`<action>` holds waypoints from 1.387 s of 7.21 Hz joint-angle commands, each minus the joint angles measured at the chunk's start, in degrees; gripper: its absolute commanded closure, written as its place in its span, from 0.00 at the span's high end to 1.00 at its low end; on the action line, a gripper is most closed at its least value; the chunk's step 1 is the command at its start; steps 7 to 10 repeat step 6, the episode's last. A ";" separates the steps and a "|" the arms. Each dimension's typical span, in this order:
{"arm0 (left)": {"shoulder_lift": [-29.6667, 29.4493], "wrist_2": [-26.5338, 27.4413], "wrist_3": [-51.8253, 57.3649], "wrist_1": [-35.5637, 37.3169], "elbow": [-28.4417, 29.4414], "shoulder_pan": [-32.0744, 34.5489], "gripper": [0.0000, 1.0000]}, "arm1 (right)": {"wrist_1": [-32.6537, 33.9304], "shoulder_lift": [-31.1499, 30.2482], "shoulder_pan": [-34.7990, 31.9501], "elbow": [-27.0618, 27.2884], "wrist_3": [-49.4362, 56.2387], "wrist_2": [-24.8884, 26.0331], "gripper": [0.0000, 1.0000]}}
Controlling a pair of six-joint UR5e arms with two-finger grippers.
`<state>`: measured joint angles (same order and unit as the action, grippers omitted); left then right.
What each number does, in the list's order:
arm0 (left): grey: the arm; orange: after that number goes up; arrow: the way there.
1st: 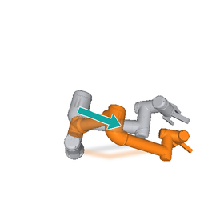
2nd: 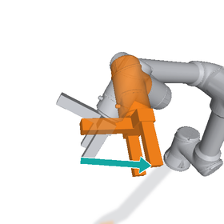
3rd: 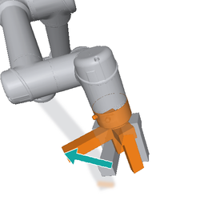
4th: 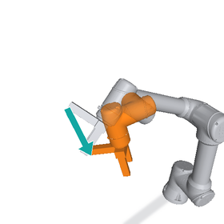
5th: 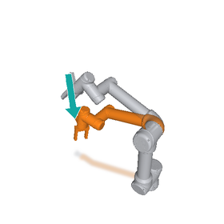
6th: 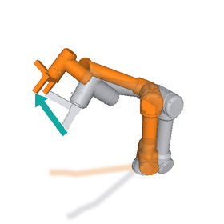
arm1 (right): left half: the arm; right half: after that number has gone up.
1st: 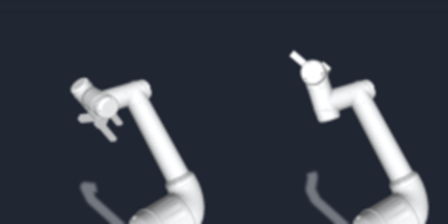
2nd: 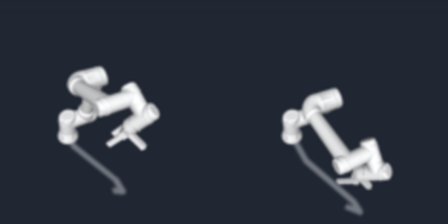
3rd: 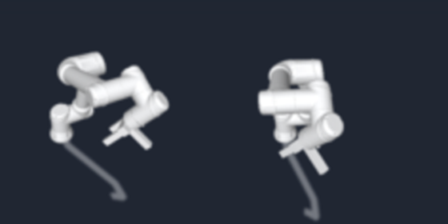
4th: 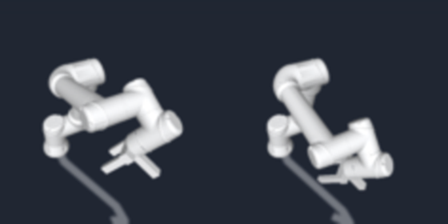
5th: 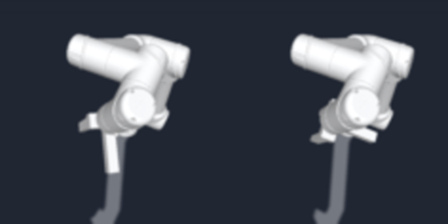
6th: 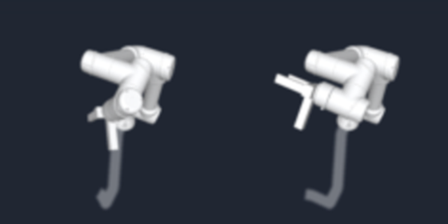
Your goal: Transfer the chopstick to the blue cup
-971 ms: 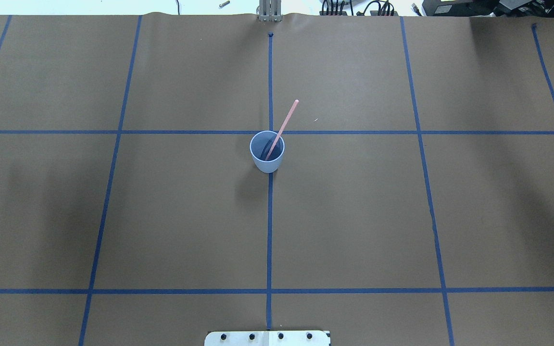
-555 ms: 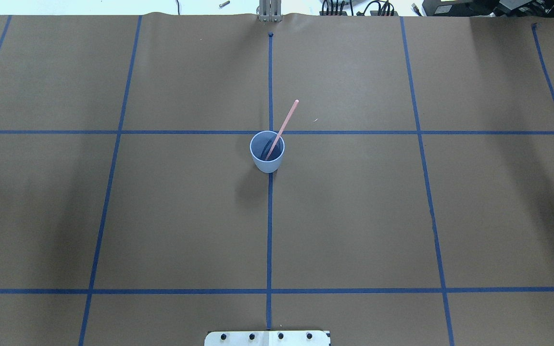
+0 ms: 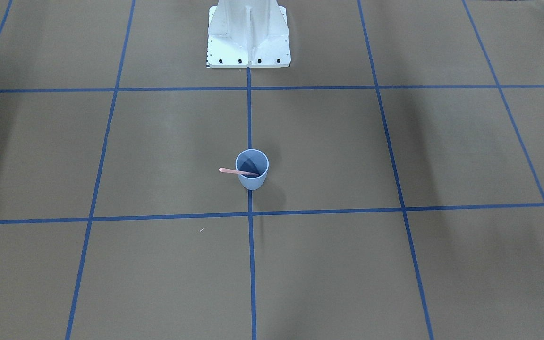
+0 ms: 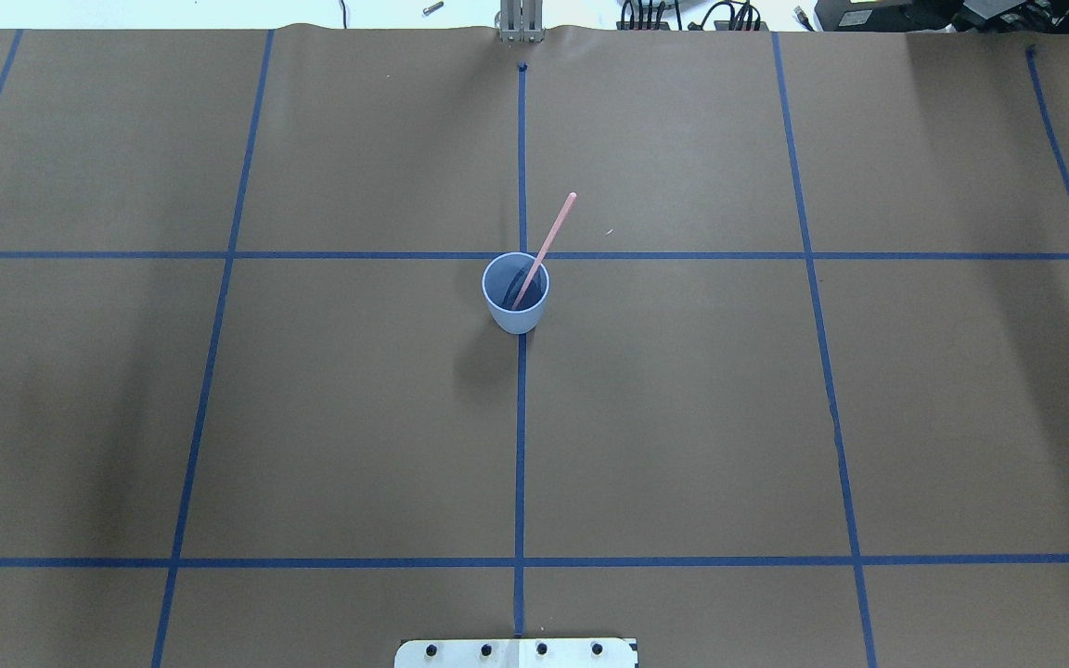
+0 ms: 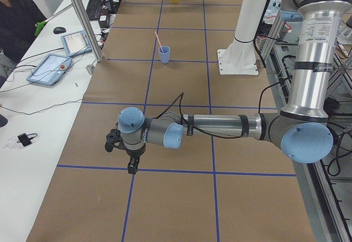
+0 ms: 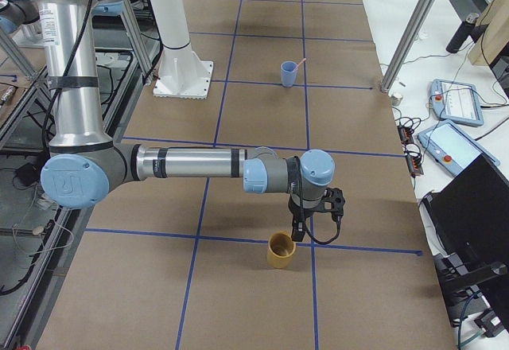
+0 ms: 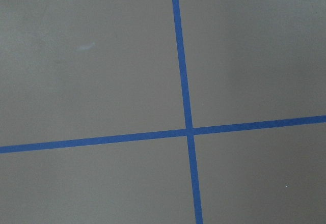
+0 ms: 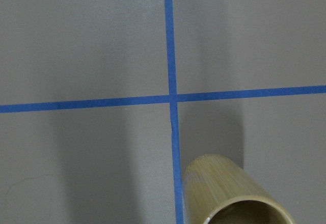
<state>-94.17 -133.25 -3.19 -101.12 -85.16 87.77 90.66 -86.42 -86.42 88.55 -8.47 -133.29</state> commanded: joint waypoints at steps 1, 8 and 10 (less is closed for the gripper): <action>0.21 0.19 0.02 0.05 -0.01 0.03 0.99 | 2.41 0.20 -2.25 1.27 0.47 0.14 1.00; 0.12 0.28 -0.06 0.05 -0.01 0.03 0.99 | 2.41 -0.68 -3.23 1.18 2.49 0.22 1.00; 0.12 0.28 -0.06 0.05 -0.01 0.03 0.99 | 2.41 -0.68 -3.23 1.18 2.49 0.22 1.00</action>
